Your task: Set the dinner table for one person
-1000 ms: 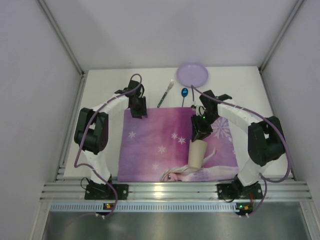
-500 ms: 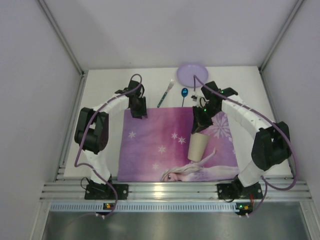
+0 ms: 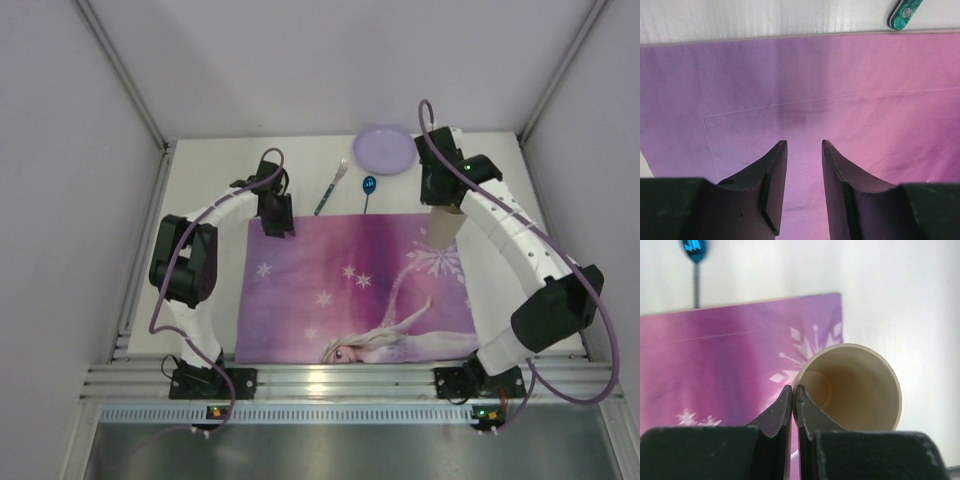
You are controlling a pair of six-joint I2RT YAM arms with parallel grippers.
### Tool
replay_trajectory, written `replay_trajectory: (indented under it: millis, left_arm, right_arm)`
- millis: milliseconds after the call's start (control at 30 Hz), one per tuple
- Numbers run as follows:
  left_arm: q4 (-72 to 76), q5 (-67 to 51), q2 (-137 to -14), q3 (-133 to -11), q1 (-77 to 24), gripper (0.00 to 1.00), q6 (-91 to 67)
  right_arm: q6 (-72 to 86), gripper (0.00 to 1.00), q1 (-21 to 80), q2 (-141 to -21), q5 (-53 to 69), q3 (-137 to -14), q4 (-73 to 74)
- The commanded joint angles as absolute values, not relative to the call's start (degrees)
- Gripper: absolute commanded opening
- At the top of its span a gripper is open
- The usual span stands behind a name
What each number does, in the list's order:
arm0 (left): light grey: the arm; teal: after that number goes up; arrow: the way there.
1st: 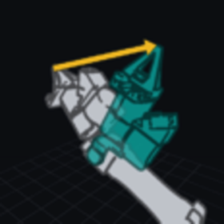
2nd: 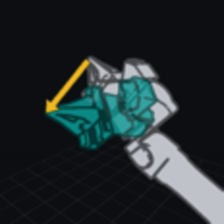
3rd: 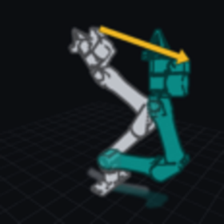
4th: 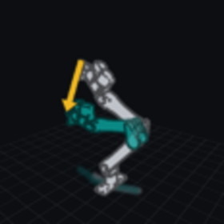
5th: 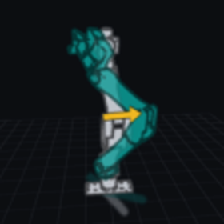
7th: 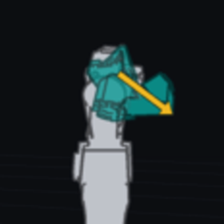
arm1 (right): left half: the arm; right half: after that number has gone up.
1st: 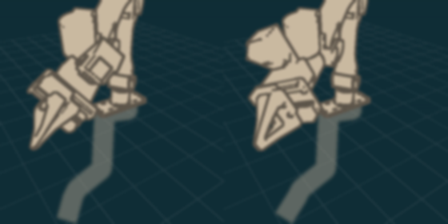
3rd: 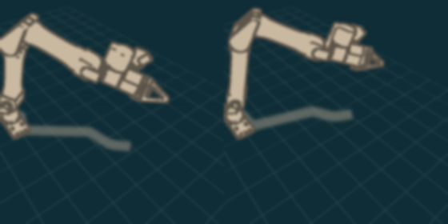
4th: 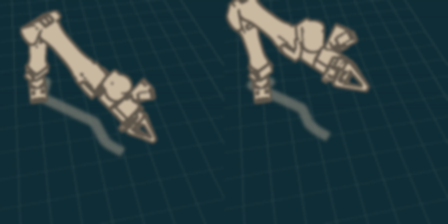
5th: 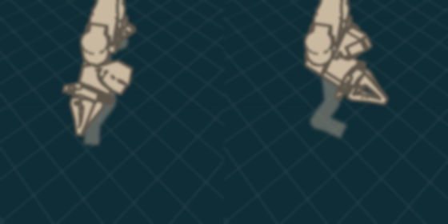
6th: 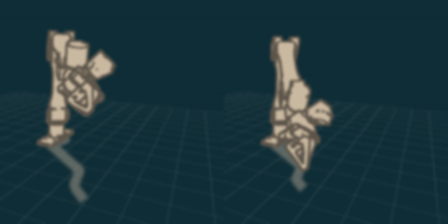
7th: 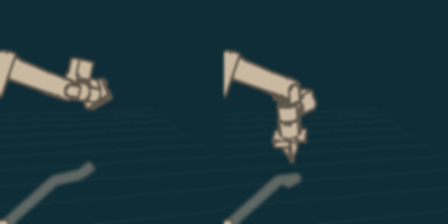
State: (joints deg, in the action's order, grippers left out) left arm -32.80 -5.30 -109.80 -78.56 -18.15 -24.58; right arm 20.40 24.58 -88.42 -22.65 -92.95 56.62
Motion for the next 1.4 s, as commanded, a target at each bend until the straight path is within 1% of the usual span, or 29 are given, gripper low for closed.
replay_trajectory:
  millis: [0,33,133,233,600,967,1233,1300,1333,1367]
  left_arm:
    - [-30.94,-4.84,-107.93,-79.45,-18.02,0.39,-25.05]
    - [-31.02,-4.66,-107.58,-79.63,-18.02,0.39,-25.05]
    - [-31.38,-4.75,-106.79,-79.37,-18.02,0.39,-24.96]
    - [-31.55,-4.40,-106.17,-78.93,-18.02,0.39,-24.87]
    - [-32.87,-2.90,-105.38,-78.40,-18.02,0.39,-24.87]
    - [-34.10,-1.93,-108.45,-83.14,-18.11,0.39,-24.61]
    - [-32.96,-2.37,-110.12,-84.90,-18.11,0.39,-24.70]
    - [-32.70,-2.46,-110.82,-85.60,-18.11,0.39,-24.70]
    - [-32.78,-2.46,-111.18,-86.04,-18.11,0.39,-24.70]
    - [-32.70,-2.55,-111.44,-87.09,-18.11,0.39,-24.61]
  right_arm:
    - [24.43,0.00,25.23,-87.72,-33.66,-84.49,45.93]
    - [24.69,0.00,25.31,-87.28,-33.31,-79.24,43.18]
    - [23.74,0.00,25.05,-85.26,-29.90,-70.53,31.14]
    - [24.17,0.00,24.96,-85.87,-32.24,-68.56,26.11]
    - [20.84,0.00,24.78,-87.54,-36.12,-76.90,22.07]
    - [24.52,0.00,25.05,-94.39,-32.79,-73.21,23.11]
    - [22.68,0.00,25.05,-95.36,-30.06,-75.67,24.78]
    - [22.24,0.10,25.14,-95.71,-29.53,-76.46,25.92]
    - [22.15,0.19,25.14,-95.71,-29.27,-77.25,26.28]
    - [22.06,0.39,25.22,-95.54,-29.18,-77.69,26.98]
